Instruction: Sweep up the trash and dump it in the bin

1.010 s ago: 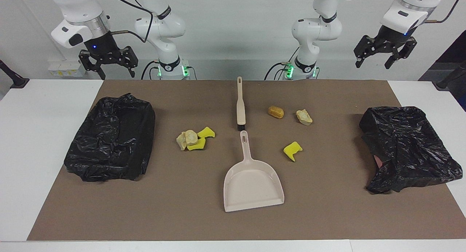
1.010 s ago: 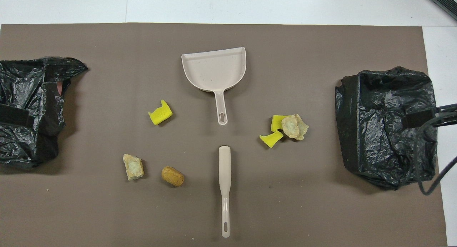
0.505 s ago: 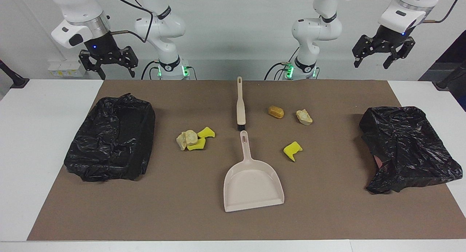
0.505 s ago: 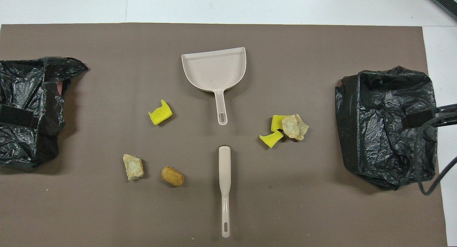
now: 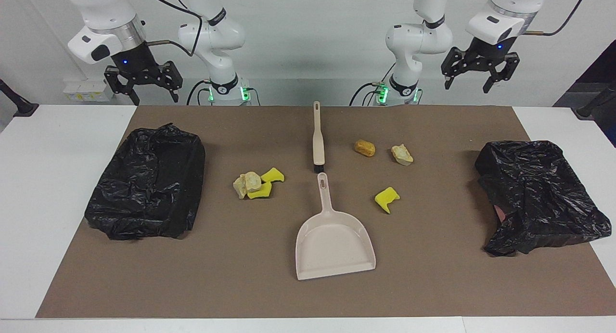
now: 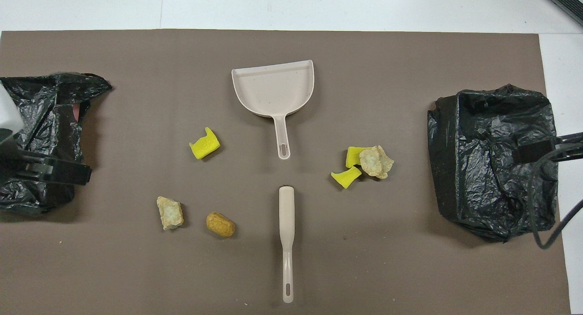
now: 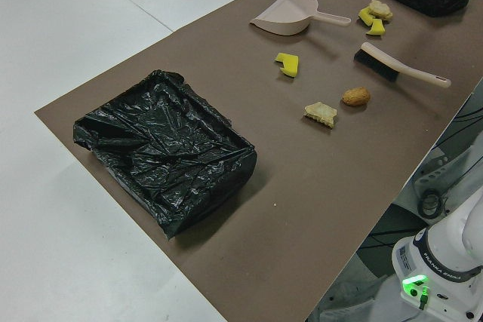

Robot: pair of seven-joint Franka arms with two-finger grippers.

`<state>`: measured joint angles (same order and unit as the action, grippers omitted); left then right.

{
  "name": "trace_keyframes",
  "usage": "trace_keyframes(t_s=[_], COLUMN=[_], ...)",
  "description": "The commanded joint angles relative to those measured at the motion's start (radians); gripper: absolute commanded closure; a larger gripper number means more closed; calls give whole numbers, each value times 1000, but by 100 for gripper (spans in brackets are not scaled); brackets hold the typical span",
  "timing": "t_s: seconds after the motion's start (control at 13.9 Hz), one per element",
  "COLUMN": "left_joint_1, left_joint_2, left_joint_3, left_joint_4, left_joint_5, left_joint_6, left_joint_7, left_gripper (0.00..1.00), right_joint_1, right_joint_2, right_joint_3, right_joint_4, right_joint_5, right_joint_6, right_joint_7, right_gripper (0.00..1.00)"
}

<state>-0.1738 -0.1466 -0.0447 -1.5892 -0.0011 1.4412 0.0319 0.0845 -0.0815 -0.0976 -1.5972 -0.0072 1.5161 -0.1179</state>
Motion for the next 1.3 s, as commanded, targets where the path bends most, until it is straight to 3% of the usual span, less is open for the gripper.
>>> trace_keyframes(t_s=[0.0, 0.29, 0.65, 1.01, 1.23], left_joint_1=[-71, -212, -439, -610, -700], left_joint_2=[-76, -136, -130, -88, 28], left_joint_3=[11, 9, 11, 9, 8], left_joint_4=[-127, -300, -500, -647, -653], left_joint_5=[-16, -19, -23, -22, -11], left_joint_6=[56, 181, 384, 571, 649], left_joint_7=[-9, -144, -406, -605, -713], left_gripper=[0, 0, 0, 0, 0], right_joint_1=[-15, -15, -14, -15, -15], right_joint_2=[-23, -29, -29, -32, -35], right_joint_3=[9, 9, 9, 9, 9], right_joint_4=[-20, -30, -30, -32, -35], right_joint_5=[0, 0, 0, 0, 0], right_joint_6=[-17, -17, -19, -19, -19], right_joint_7=[-11, -11, -12, -12, -12], right_gripper=[0, 0, 0, 0, 0])
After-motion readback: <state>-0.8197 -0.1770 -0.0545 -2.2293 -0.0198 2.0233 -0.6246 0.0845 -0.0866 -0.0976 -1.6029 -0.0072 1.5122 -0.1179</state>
